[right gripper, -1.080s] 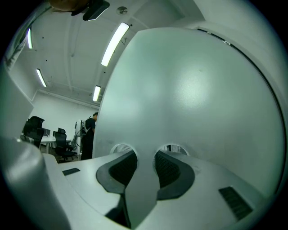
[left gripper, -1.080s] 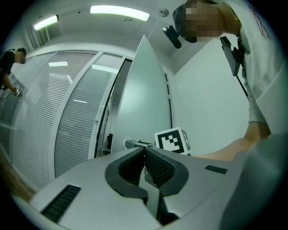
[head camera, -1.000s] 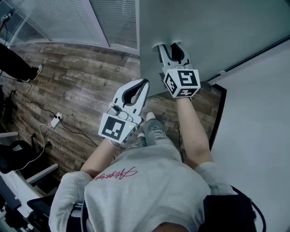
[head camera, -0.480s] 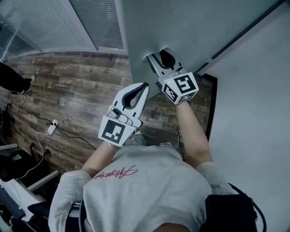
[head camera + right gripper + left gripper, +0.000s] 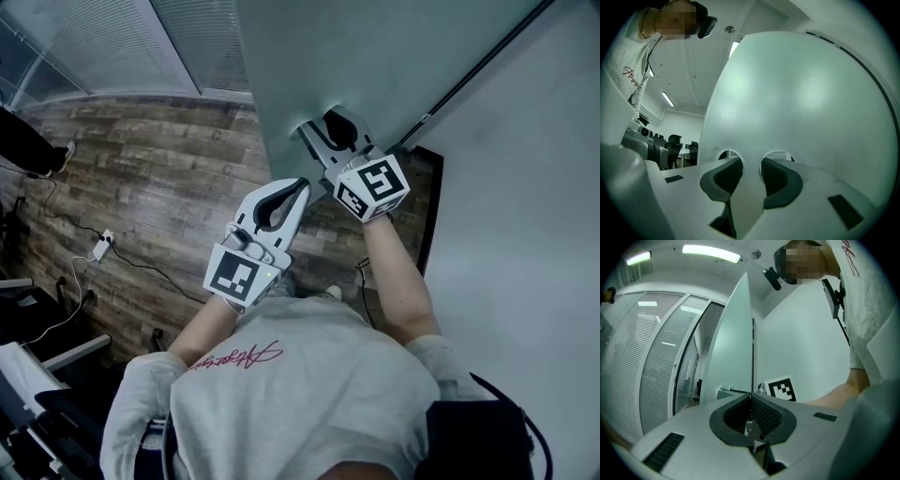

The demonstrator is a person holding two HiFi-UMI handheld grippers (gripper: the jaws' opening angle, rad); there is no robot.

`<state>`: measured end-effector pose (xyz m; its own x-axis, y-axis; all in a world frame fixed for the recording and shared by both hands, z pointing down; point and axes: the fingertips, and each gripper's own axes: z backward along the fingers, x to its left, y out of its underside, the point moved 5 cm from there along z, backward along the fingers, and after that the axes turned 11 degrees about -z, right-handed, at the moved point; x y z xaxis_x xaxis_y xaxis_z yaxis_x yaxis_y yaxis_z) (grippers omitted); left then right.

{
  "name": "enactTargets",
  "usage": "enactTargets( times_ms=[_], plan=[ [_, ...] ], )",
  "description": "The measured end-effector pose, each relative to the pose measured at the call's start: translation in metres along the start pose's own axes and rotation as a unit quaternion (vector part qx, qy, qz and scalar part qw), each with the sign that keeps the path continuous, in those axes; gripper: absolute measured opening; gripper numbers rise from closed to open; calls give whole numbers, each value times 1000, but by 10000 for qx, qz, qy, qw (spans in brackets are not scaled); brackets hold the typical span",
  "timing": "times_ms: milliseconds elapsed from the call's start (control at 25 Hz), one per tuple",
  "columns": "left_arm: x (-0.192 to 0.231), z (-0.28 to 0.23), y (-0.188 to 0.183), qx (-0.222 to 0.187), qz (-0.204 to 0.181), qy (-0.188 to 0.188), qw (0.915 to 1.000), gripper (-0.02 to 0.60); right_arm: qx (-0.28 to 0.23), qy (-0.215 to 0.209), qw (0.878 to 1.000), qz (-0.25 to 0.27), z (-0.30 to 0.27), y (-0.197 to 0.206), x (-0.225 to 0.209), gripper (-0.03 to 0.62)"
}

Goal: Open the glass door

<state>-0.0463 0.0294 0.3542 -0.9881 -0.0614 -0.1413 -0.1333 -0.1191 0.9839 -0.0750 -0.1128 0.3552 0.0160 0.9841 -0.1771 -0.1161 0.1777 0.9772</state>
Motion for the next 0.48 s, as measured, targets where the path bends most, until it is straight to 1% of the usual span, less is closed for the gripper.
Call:
enactTargets(
  times_ms=[320,480],
  plan=[
    [-58,1,-14,6,-47,283,9996,18,91,-352,9993,-34,54,-8,9,130],
    [-89,0,-18,21,-9,336,9994,18,155,-469,9988,-33,82,-13,16,130]
  ],
)
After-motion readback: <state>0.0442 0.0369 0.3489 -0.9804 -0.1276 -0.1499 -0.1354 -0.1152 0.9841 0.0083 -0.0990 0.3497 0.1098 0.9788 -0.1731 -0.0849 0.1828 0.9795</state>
